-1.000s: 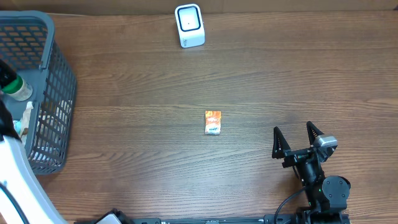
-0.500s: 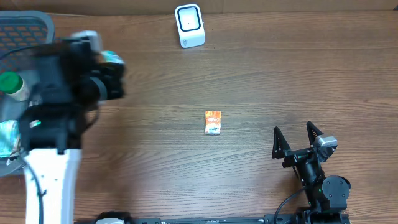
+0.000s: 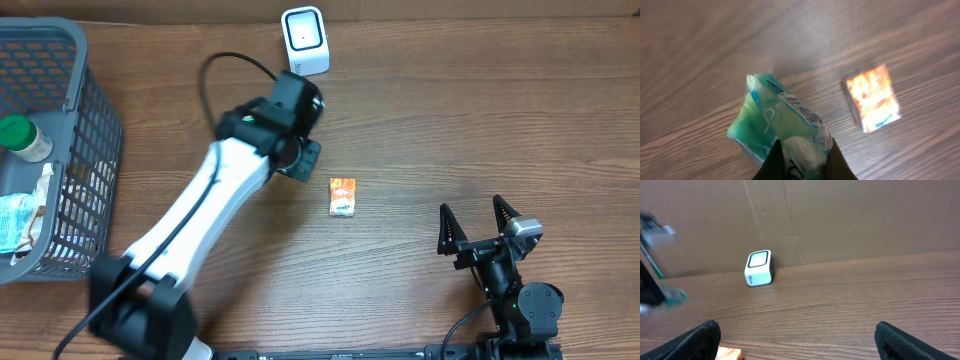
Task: Scan the item barcode
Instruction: 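Carry the teal tissue pack past the scanner and set it beside the orange pack, then move the left gripper back into the basket over the green-lidded jar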
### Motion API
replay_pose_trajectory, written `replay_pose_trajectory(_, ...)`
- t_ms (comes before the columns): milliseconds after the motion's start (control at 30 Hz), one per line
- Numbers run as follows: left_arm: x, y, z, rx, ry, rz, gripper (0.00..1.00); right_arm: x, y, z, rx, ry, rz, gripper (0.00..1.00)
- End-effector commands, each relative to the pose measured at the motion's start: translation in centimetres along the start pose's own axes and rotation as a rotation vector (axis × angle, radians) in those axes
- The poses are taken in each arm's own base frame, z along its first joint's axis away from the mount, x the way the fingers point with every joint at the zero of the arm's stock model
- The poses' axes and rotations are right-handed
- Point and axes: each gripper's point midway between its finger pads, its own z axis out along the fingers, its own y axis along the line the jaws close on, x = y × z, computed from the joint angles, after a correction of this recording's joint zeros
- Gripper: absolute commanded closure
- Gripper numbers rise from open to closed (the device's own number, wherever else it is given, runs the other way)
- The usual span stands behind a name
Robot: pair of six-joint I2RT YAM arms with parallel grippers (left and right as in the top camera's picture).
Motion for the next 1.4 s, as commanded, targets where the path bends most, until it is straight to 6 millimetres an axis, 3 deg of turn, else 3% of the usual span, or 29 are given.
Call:
replay_pose_trajectory(0, 0.8, -1.0, 2.6, -0.003, 0.072, 0.142, 0.96, 0.1, -0.2, 0.0, 0.006, -0.008, -0.005, 0.00)
replay_pose_trajectory(100, 1.9, -3.2, 4.6, 0.060, 0.128, 0.347, 0.96, 0.1, -0.2, 0.0, 0.006, -0.008, -0.005, 0.00)
replay_pose_trajectory(267, 2.0, -4.5, 6.0, 0.076, 0.136, 0.530, 0.96, 0.1, -0.2, 0.0, 0.006, -0.008, -0.005, 0.00)
replay_pose_trajectory(367, 1.5, -4.4, 6.2, 0.075, 0.118, 0.573, 0.85, 0.1, -0.2, 0.0, 0.006, -0.008, -0.005, 0.00)
replay_pose_trajectory(433, 1.4, -3.8, 6.4, 0.057, 0.119, 0.580, 0.67, 0.1, -0.2, 0.0, 0.006, -0.008, -0.005, 0.00)
replay_pose_trajectory(600, 1.5, -3.1, 6.5, 0.040, 0.129, 0.572, 0.49, 0.1, -0.2, 0.0, 0.007, -0.008, -0.005, 0.00)
replay_pose_trajectory(667, 1.6, -3.5, 6.5, 0.067, 0.129, 0.570, 0.44, 0.1, -0.2, 0.0, 0.007, -0.008, -0.005, 0.00)
replay_pose_trajectory(833, 0.6, -3.8, 4.8, 0.077, 0.106, 0.515, 0.46, 0.1, -0.2, 0.0, 0.006, -0.008, -0.005, 0.00)
replay_pose_trajectory(967, -3.3, -3.8, -0.1, 0.121, 0.003, 0.382, 0.45, 0.1, -0.2, 0.0, 0.007, -0.008, -0.005, 0.00)
replay_pose_trajectory(1100, -8.6, -1.5, -7.6, 0.101, -0.176, 0.196, 0.43, 0.1, -0.2, 0.0, 0.007, -0.008, -0.005, 0.00)
replay_pose_trajectory(1233, -11.7, 3.8, -15.3, 0.050, -0.341, -0.025, 0.43, 0.1, -0.2, 0.0, 0.007, -0.008, -0.005, 0.00)
replay_pose_trajectory(1367, -11.1, 11.7, -21.0, -0.065, -0.440, -0.324, 0.43, 0.1, -0.2, 0.0, 0.007, -0.008, -0.005, 0.00)
